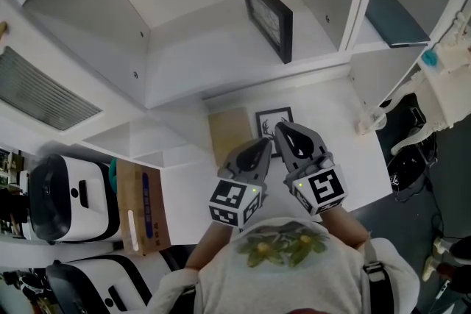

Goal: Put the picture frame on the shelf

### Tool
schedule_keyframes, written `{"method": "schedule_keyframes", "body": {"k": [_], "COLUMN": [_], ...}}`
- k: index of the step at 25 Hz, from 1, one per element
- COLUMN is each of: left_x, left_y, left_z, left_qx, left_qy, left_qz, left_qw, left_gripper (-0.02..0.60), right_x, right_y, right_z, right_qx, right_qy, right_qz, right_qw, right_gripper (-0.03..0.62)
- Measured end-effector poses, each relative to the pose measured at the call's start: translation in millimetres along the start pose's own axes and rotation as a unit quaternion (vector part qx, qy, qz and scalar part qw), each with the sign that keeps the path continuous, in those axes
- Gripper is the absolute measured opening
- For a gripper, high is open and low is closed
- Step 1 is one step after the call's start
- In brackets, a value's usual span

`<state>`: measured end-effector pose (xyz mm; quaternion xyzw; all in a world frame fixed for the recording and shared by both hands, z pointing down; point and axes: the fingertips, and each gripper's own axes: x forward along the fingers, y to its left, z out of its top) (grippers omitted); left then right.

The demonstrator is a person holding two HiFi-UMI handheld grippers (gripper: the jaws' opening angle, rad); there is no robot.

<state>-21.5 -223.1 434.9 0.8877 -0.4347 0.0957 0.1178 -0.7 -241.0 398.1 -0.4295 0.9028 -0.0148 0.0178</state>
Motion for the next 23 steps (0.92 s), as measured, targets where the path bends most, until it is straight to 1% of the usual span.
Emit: {"method": "schedule_keyframes", "body": {"k": [6,16,19,23], "left_x": [1,-4,-5,-4], "left_y": [-6,-13,-18,-23], "left_z": [-1,-10,-15,-21], "left_qx": [0.003,0.004,-0.005,-0.016], "left_qy": [0.002,0.011,0.014,0.018], "left_qz": [0.001,0.019,0.019,0.017], "left_qw": [1.0,0.9998,0.9997,0.9996], "left_gripper": [0.034,0.034,0.034,0.034], "right_x": [-4,-13,-17,-25], "right_y": [-2,0,2,1], "right_z": [-5,-12,-15,-28], "right_qx": [0.0,0.007,0.01,0.013], "right_qy": [0.009,0.009,0.01,0.026], "right_qz": [0.002,0.013,0.016,0.019], "right_qw": [1.0,1.0,1.0,0.999], "right_gripper": [0.031,0.031,0.031,0.031]}}
